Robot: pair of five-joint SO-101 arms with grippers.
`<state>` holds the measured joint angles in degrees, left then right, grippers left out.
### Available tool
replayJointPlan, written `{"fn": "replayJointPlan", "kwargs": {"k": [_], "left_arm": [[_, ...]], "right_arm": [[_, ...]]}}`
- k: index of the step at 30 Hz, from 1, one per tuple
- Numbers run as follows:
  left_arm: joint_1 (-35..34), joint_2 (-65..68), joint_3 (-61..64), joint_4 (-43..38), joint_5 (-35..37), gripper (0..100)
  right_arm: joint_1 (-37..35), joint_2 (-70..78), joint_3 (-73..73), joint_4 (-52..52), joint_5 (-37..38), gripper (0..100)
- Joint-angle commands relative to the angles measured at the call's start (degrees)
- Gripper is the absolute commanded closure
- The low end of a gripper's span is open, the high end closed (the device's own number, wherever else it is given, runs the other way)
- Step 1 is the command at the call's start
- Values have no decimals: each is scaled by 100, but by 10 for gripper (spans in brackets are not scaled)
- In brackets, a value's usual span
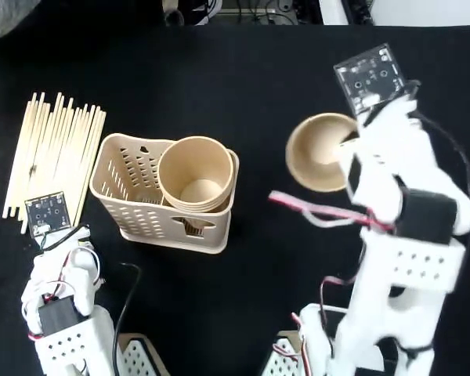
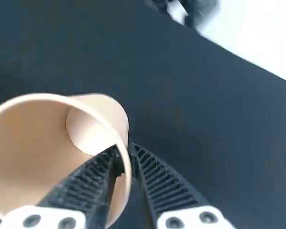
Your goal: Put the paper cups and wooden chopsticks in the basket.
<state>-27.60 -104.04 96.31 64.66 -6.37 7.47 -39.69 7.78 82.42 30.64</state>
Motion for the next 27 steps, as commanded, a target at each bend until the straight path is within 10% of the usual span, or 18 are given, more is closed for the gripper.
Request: {"fn": "replayJointPlan", "kwargs": {"k": [1, 15, 27], "left_arm": [[-40, -44, 101, -97, -53, 967], [-40, -44, 101, -97, -53, 967], [-40, -44, 101, -97, -53, 967]], "right_arm": [[-853, -163, -980, 756, -501, 987], [-3376, -242, -2642, 1090, -1503, 987], [-3771, 268, -2114, 826, -1503, 987]]}}
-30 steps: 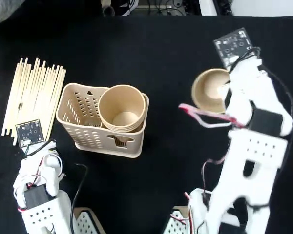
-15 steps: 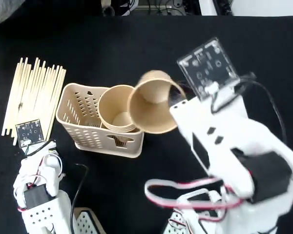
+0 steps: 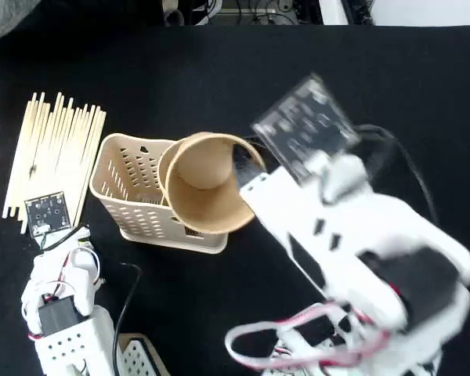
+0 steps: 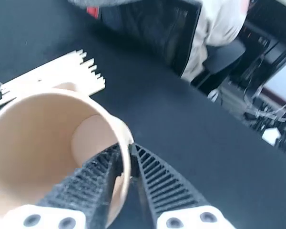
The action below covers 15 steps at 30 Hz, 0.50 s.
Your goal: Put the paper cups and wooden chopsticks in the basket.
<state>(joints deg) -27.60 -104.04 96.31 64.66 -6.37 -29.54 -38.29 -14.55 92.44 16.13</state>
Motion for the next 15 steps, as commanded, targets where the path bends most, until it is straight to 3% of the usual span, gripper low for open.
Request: {"fn": "replayJointPlan", "kwargs": {"k": [1, 8, 10, 15], "left_arm": [[-40, -44, 101, -97, -53, 967], [-31, -44, 101, -97, -53, 967], [-31, -44, 101, -97, -53, 967], [-31, -44, 101, -97, -53, 967]], "right_arm": [[-70, 189, 180, -185, -53, 987], [-97, 725, 277, -176, -53, 968], [-97, 857, 259, -185, -53, 861], [-97, 945, 259, -185, 114, 431]]}}
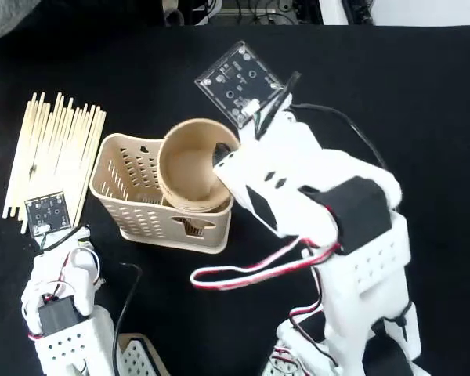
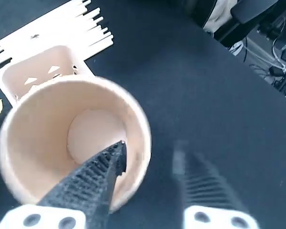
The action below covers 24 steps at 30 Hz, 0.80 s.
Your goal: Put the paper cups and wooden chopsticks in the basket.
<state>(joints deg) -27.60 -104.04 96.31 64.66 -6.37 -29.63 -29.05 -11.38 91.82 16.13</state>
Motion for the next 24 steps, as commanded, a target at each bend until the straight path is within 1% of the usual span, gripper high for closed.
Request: {"fn": "replayJointPlan", "kwargs": {"k": [1, 2, 8, 10, 12, 13, 15, 17, 19, 20, 21, 24], "left_arm": [[-31, -44, 101, -97, -53, 967], [-31, -44, 101, -97, -53, 967], [-31, -44, 101, -97, -53, 967], [-31, -44, 101, -97, -53, 967], [-31, -44, 101, -97, -53, 967], [-31, -44, 101, -97, -53, 967], [-31, -44, 101, -97, -53, 967], [-31, -44, 101, -97, -53, 967], [-31, -44, 101, -97, -53, 967], [-31, -44, 101, -97, -53, 967], [-31, -44, 101, -97, -53, 967], [-40, -44, 101, -97, -53, 967]], "right_arm": [[-88, 22, -57, -123, 193, 394], [-88, 22, -57, -123, 255, 375], [-97, 22, -57, -105, 316, 374], [-97, 22, -57, -88, 378, 388], [-97, 22, -57, -70, 686, 428], [-97, 22, -57, -62, 782, 463], [-97, 22, -57, 9, 958, 580], [-70, 22, -40, 53, 932, 753], [-53, 22, -57, 44, 721, 932], [-53, 22, -57, 44, 695, 992], [-53, 22, -40, 53, 730, 974], [-53, 22, -4, 62, 703, 866]]}}
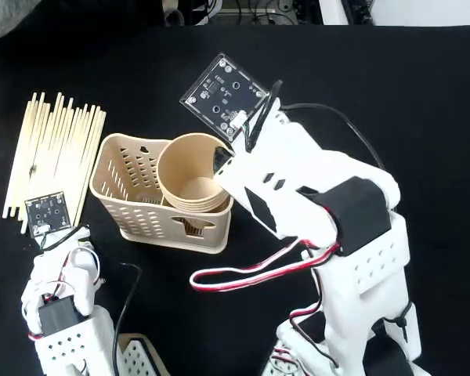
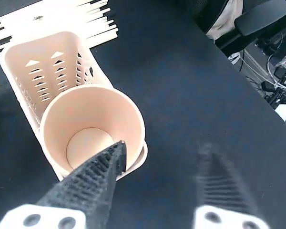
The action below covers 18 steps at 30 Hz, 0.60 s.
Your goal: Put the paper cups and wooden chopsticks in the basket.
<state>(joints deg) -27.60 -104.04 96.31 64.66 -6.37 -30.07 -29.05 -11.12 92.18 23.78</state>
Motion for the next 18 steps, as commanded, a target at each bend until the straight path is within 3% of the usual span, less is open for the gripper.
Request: {"fn": "replayJointPlan", "kwargs": {"k": [1, 4, 9, 13, 18], "left_arm": [[-48, -44, 101, -88, -53, 967], [-48, -44, 101, -88, -53, 967], [-40, -44, 101, -88, -53, 967], [-48, -44, 101, -62, -53, 967], [-31, -44, 101, -53, -53, 967]], "right_arm": [[-9, 13, -31, 88, -62, 841], [-9, 13, -31, 396, -62, 835], [501, -259, 101, 738, -62, 986], [1785, -927, 927, 712, 18, 977], [3543, -2308, 3002, -105, 932, 975]]}}
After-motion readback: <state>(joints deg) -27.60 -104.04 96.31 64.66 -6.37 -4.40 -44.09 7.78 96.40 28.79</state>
